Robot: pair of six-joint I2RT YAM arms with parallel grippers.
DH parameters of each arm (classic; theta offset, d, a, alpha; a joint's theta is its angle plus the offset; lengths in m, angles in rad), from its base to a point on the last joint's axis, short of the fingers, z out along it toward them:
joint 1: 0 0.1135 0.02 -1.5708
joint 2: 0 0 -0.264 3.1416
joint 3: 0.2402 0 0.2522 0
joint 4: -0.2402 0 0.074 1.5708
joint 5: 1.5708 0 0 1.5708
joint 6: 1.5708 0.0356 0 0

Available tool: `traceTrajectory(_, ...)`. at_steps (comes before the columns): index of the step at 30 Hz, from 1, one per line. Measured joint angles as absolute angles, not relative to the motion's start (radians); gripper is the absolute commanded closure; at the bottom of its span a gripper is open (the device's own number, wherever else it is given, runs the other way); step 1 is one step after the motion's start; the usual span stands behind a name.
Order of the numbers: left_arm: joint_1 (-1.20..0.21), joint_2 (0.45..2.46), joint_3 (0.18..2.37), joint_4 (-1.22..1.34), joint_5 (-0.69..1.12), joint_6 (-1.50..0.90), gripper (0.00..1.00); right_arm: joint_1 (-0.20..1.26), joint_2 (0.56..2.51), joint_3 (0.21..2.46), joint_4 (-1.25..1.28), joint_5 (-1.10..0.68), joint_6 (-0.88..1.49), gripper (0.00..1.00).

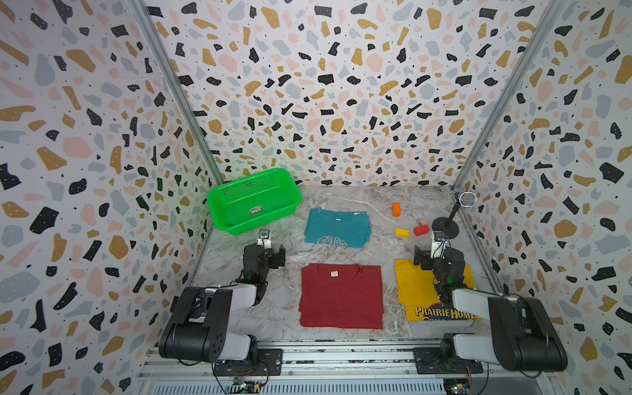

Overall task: Put the folded t-shirts into the basket
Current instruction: Adjust the bin at the center of the board.

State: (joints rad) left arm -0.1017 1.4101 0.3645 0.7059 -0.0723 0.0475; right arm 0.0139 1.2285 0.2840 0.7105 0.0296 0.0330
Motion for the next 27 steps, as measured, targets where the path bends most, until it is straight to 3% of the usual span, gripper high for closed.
traceTrajectory(5,-0.112,1.408,0.591,0.398,0.059,0.131,0.00,0.014,0.986,0.455,0.410,0.043,0.303,0.00)
traceTrajectory(13,-0.141,1.419,0.883,-0.080,0.257,0.264,0.00,0.028,1.109,0.599,0.389,-0.316,0.660,0.00)
traceTrajectory(17,-0.141,1.464,1.083,-0.266,0.263,0.274,0.00,0.186,1.227,0.673,0.333,-0.392,0.618,0.00)
traceTrajectory(22,-0.137,1.671,1.440,-0.480,0.221,0.257,0.00,0.428,1.241,0.756,0.215,-0.297,0.424,0.03)
traceTrajectory(27,-0.128,1.843,1.639,-0.598,0.207,0.233,0.00,0.507,1.367,0.888,0.084,-0.145,0.307,0.06)
